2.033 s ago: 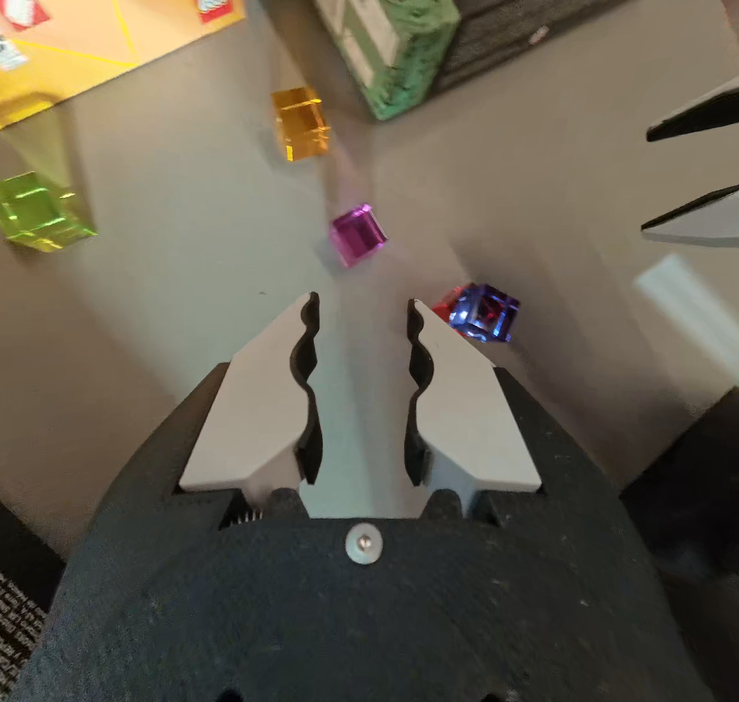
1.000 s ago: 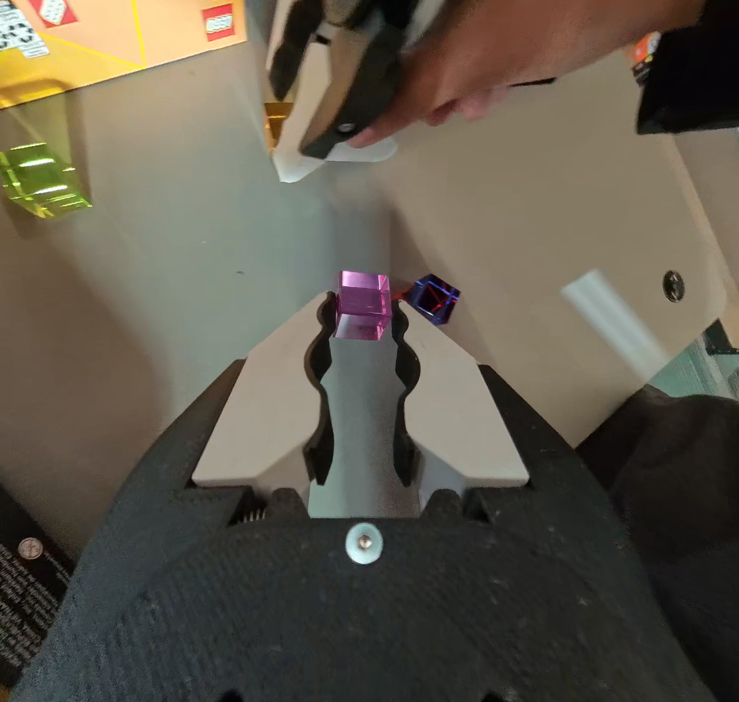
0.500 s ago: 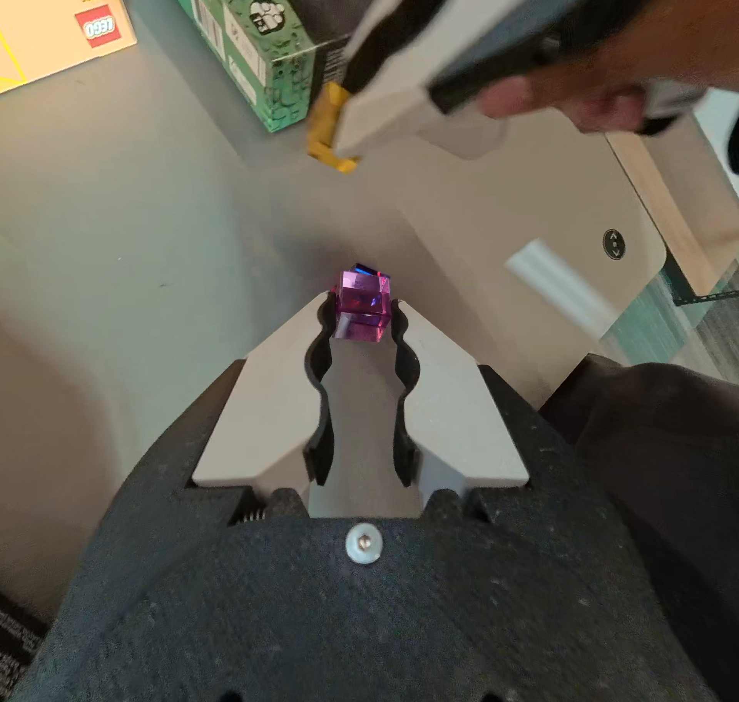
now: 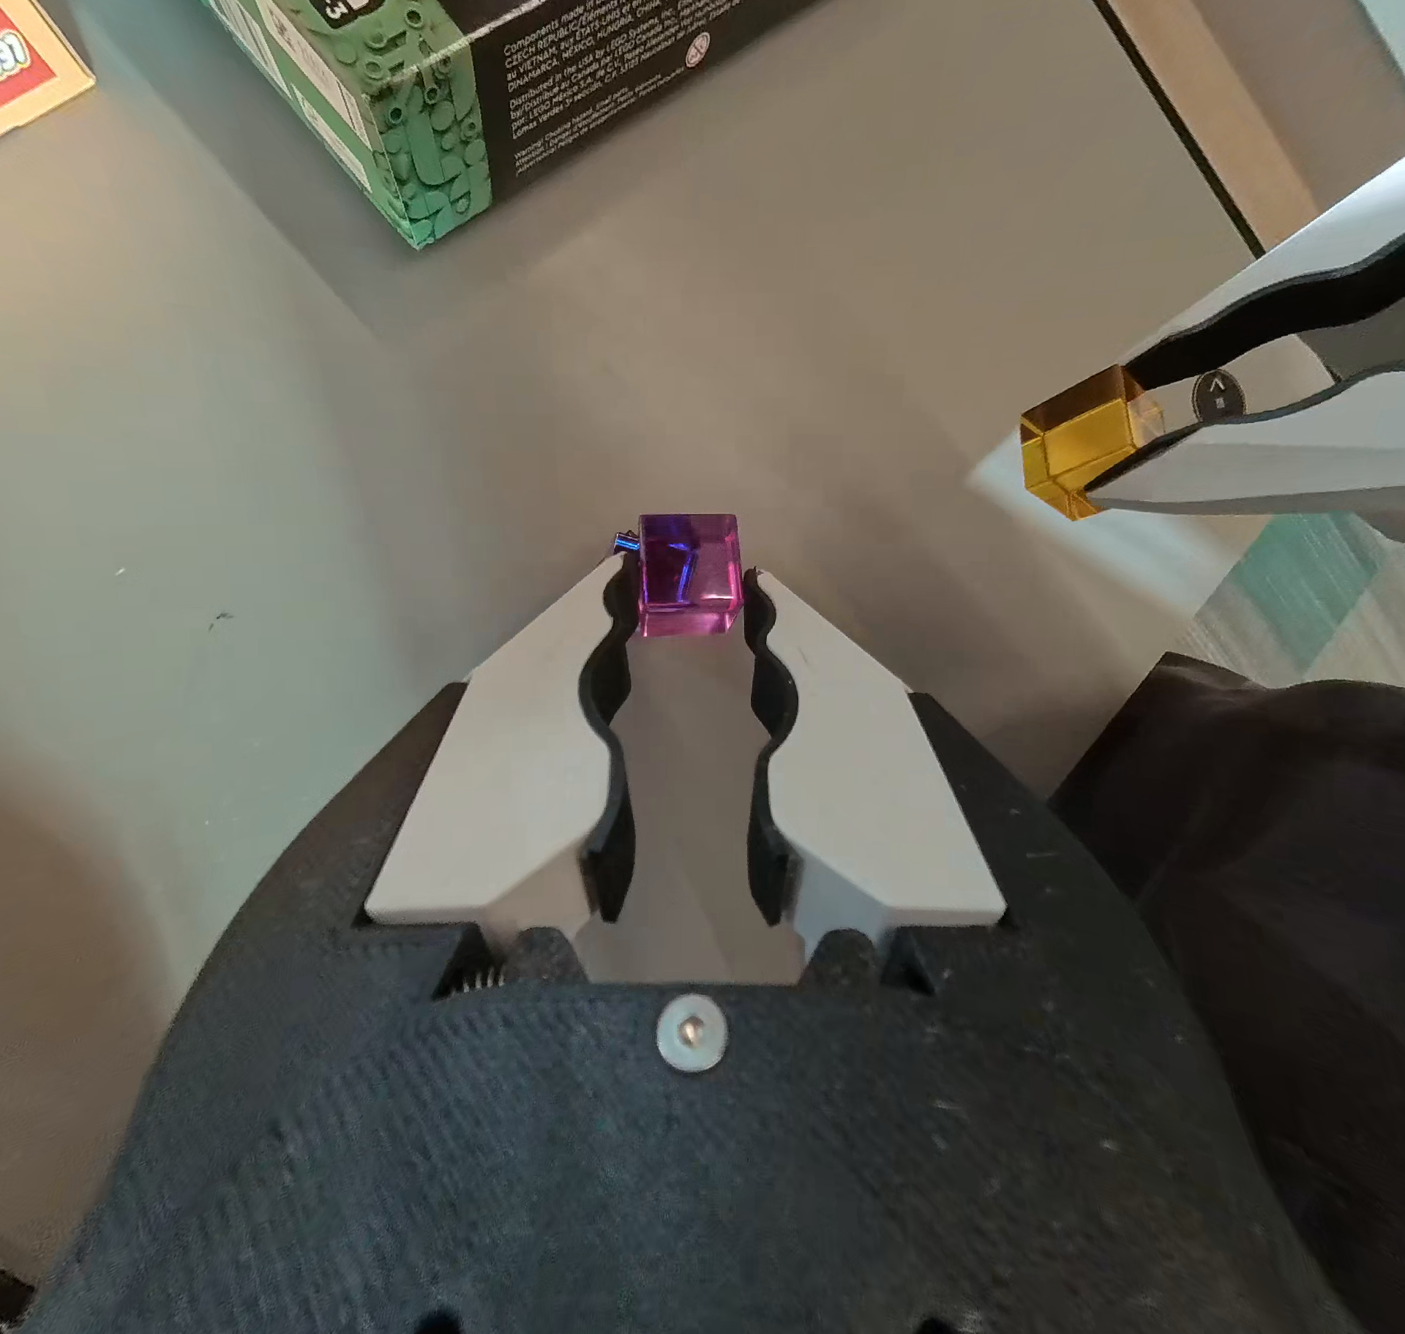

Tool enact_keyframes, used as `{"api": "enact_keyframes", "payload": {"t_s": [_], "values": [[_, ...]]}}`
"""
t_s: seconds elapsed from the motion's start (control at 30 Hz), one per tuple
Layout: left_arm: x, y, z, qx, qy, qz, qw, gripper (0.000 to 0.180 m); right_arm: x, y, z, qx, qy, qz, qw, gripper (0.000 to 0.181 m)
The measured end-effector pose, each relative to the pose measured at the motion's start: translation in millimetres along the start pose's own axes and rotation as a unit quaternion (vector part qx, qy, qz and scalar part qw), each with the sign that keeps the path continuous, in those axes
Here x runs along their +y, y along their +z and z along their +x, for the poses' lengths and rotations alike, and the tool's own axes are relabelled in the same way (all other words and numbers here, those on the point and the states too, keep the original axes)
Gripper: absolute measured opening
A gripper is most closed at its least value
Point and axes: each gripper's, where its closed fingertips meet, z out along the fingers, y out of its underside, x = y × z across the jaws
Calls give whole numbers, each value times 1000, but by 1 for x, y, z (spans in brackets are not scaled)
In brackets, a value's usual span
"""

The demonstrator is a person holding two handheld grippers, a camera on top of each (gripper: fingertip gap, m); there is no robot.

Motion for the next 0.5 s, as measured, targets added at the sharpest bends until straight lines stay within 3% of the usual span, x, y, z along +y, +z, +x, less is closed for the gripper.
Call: {"api": "enact_keyframes", "payload": {"t_s": [0.5], "values": [[-1,0,-5,-19,2,12,1000,24,-17,-1,-9,-12,-20,16,1000,25]]}}
